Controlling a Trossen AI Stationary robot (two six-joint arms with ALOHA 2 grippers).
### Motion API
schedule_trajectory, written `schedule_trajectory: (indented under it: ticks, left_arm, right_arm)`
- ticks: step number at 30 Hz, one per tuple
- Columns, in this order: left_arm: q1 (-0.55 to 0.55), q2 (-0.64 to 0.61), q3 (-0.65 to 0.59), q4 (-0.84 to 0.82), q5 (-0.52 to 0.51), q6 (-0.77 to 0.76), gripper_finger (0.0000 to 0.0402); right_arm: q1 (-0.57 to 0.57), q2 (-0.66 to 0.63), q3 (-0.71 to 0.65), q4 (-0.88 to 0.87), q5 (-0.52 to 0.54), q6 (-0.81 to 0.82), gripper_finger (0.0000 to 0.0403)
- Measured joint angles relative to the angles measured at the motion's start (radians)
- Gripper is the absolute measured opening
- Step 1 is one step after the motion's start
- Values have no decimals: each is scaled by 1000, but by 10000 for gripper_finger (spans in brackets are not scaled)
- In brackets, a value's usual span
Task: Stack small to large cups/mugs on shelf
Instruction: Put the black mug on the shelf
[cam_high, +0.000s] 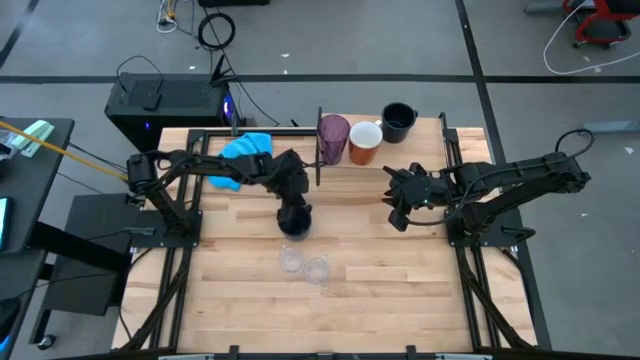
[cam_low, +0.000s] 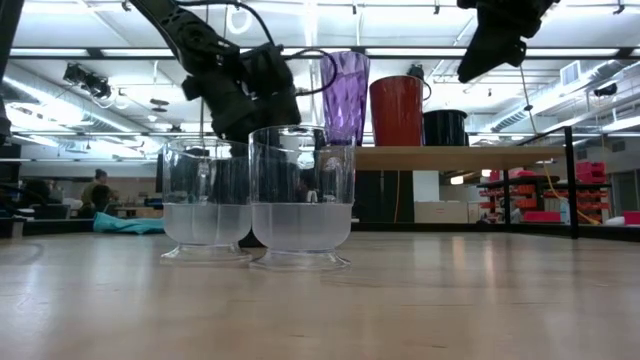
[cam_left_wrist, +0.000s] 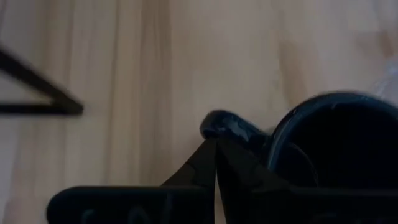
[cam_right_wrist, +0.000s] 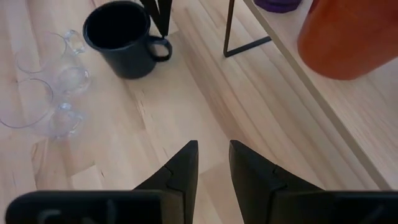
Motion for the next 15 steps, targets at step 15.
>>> schedule_trajectory:
  ticks: [15]
  left_arm:
    - [-4,-210,1,-110,17,9,13]
  right_arm:
    - [0,2,0,11,7,-7,98]
